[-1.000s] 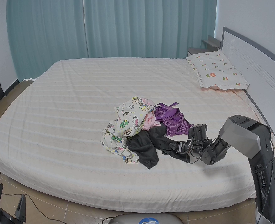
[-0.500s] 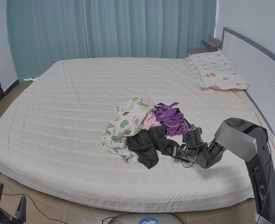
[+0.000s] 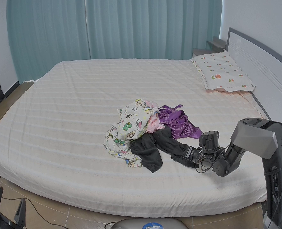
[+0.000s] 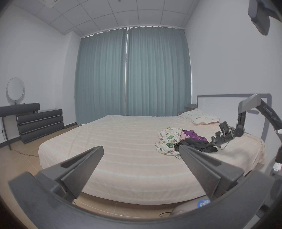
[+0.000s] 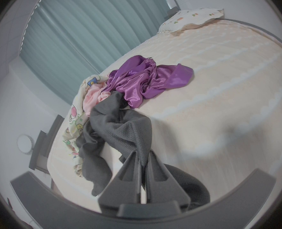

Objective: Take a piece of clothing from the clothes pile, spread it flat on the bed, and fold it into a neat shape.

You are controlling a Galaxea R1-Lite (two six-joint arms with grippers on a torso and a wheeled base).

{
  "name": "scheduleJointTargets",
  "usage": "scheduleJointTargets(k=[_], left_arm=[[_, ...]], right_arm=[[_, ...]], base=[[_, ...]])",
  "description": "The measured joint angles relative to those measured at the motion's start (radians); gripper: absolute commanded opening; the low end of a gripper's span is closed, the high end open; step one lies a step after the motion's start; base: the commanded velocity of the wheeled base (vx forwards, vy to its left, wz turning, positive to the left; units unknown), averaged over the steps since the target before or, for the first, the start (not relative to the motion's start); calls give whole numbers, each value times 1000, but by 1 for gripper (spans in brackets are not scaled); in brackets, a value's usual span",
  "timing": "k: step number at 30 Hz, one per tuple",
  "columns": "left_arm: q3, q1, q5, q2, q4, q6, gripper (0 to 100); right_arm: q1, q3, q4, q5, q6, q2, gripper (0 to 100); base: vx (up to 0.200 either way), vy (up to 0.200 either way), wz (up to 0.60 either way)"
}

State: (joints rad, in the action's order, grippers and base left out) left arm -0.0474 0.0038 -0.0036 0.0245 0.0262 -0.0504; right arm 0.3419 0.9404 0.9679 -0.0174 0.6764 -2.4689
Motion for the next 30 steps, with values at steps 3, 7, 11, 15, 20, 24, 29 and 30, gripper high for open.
scheduleJointTargets(k=[3, 7, 11, 15, 20, 24, 29, 30], left_arm=[[-70, 1, -3, 40, 14, -40, 100], [-154, -8, -14, 167, 30, -26, 100], [-187, -50, -21, 334, 81, -13, 100], [-200, -113, -15, 515, 163, -37, 100], [-214, -203, 17, 763, 291, -115, 100], [-243, -266, 47, 965, 381, -175, 100], [-306, -329, 80, 1206, 470, -244, 100], [-321, -339, 85, 1251, 484, -257, 100]], right_arm=[[-2, -83, 97, -9, 40, 34, 0], [-4, -174, 193, -16, 76, 65, 0], [-3, -232, 258, -18, 103, 80, 0], [-2, -264, 296, -19, 129, 85, 0], [-1, -286, 325, -21, 151, 87, 0], [-1, -297, 347, -23, 170, 85, 0], [0, -309, 376, -24, 186, 81, 0], [0, -310, 380, -24, 189, 80, 0]], base=[[0, 0, 0], [0, 0, 0], [0, 0, 0], [0, 0, 0], [0, 0, 0], [0, 0, 0], [0, 0, 0], [0, 0, 0]])
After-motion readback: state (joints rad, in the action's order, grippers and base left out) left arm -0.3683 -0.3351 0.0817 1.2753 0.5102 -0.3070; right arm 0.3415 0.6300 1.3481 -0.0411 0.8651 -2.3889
